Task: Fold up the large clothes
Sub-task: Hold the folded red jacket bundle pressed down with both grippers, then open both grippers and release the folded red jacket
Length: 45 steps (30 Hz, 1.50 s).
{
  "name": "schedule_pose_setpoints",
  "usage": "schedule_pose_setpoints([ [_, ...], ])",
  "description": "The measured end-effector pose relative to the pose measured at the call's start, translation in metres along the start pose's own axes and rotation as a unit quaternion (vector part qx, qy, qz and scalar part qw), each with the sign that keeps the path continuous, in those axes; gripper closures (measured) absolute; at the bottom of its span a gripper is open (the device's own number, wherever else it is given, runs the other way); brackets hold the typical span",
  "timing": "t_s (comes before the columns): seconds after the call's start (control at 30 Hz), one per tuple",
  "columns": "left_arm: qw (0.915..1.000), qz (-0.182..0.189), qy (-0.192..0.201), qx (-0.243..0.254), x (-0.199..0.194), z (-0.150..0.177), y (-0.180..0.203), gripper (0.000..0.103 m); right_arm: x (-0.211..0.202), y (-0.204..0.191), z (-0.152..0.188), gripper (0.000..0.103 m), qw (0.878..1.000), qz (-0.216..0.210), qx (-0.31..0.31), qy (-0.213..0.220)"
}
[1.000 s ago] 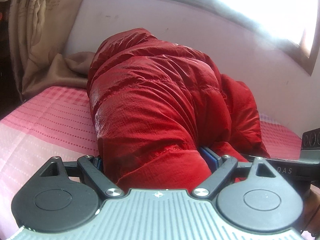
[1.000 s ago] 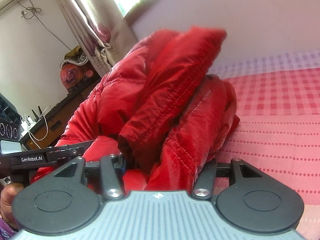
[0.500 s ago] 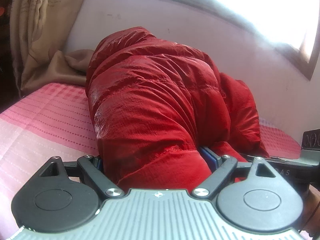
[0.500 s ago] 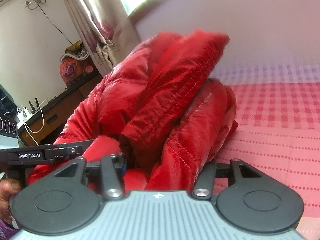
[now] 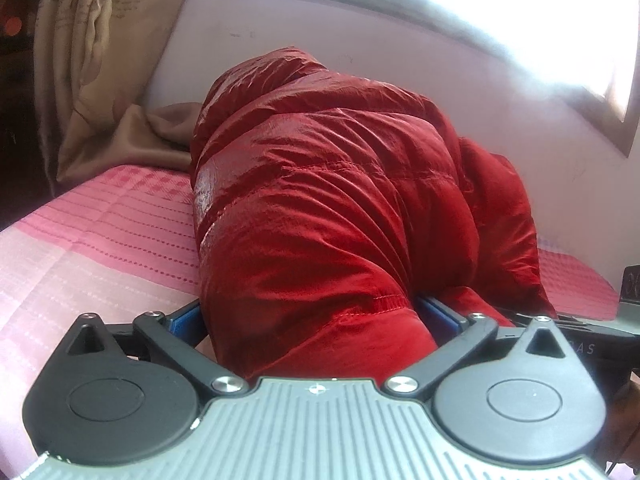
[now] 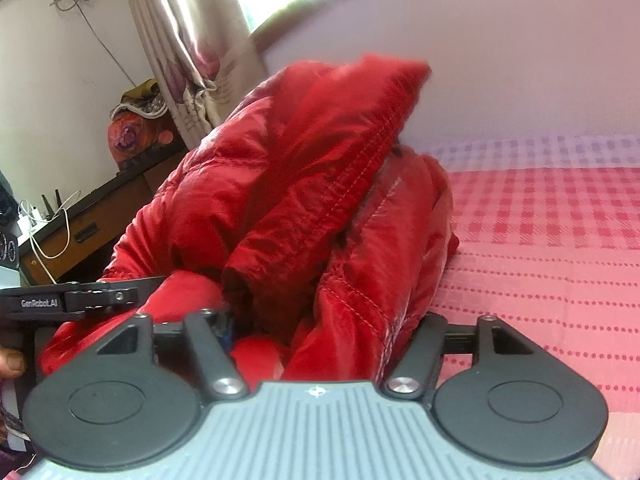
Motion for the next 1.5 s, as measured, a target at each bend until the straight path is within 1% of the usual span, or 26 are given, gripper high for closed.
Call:
schedule_pose_setpoints([
  [0.17, 0.9999, -0.004, 0.013, -0.004, -0.012, 0.001, -0.002, 0.000, 0.000, -0.004, -0.001, 0.033, 1.000, 0.005, -0.009, -0.003],
  [0.47, 0.9971, -0.022, 0.058, 0.043, -0.038, 0.004, 0.008, 0.000, 0.000, 0.009, 0.002, 0.029, 1.000, -0.011, 0.018, -0.005],
  [0.53, 0.9964, -0.028, 0.065, 0.047, -0.042, 0.005, 0.009, 0.000, 0.000, 0.009, 0.002, 0.029, 1.000, -0.013, 0.019, -0.005],
  [0.6, 0.9962, -0.023, 0.070, 0.046, -0.045, 0.006, 0.011, 0.001, -0.001, 0.008, 0.003, 0.029, 1.000, -0.012, 0.018, -0.003],
  [0.67, 0.9960, -0.025, 0.068, 0.052, -0.044, 0.009, 0.012, 0.002, -0.003, 0.008, 0.003, 0.030, 1.000, -0.016, 0.027, -0.001],
  [0.8, 0.9975, -0.024, 0.052, 0.040, -0.037, 0.011, 0.012, 0.003, -0.007, 0.006, 0.004, 0.040, 1.000, -0.012, 0.022, 0.000],
  [0.87, 0.9984, -0.023, 0.038, 0.034, -0.032, 0.011, 0.012, 0.006, -0.008, 0.004, 0.001, 0.045, 1.000, -0.007, 0.019, -0.001],
  [0.9, 0.9986, -0.024, 0.036, 0.032, -0.032, 0.011, 0.013, 0.007, -0.009, 0.004, -0.001, 0.048, 1.000, -0.007, 0.020, -0.003],
  [0.97, 0.9983, -0.028, 0.034, 0.038, -0.031, 0.009, 0.016, 0.009, -0.010, 0.004, -0.005, 0.050, 1.000, -0.004, 0.017, -0.005],
  [1.07, 0.9976, -0.038, 0.026, 0.052, -0.026, 0.012, 0.022, 0.008, -0.010, 0.005, 0.000, 0.051, 1.000, -0.003, 0.017, -0.004],
  [1.17, 0.9962, -0.046, 0.028, 0.068, -0.024, 0.015, 0.026, 0.008, -0.010, 0.009, 0.007, 0.049, 0.999, -0.005, 0.031, -0.002],
  [1.23, 0.9963, -0.047, 0.026, 0.066, -0.023, 0.015, 0.025, 0.008, -0.012, 0.009, 0.007, 0.045, 0.999, -0.005, 0.041, -0.003],
  [1.4, 0.9969, -0.048, 0.028, 0.055, -0.025, 0.014, 0.021, 0.006, -0.019, -0.003, 0.001, 0.038, 0.999, 0.024, 0.028, 0.001],
  [1.47, 0.9966, -0.051, 0.032, 0.056, -0.027, 0.014, 0.022, 0.005, -0.022, -0.006, -0.001, 0.038, 0.999, 0.036, 0.022, -0.001],
  [1.5, 0.9961, -0.055, 0.036, 0.059, -0.028, 0.014, 0.022, 0.003, -0.024, -0.009, -0.002, 0.038, 0.999, 0.044, 0.013, -0.001],
])
Point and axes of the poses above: each gripper's, at about its wrist camera, not at the fingertips, and x roughly the way its jaws point, y to its right, z to its underside, the point moved 6 cm from there along x, roughly the way its jaws point, and after that the axes turned 8 degrees about -x, right-handed, at the moved point
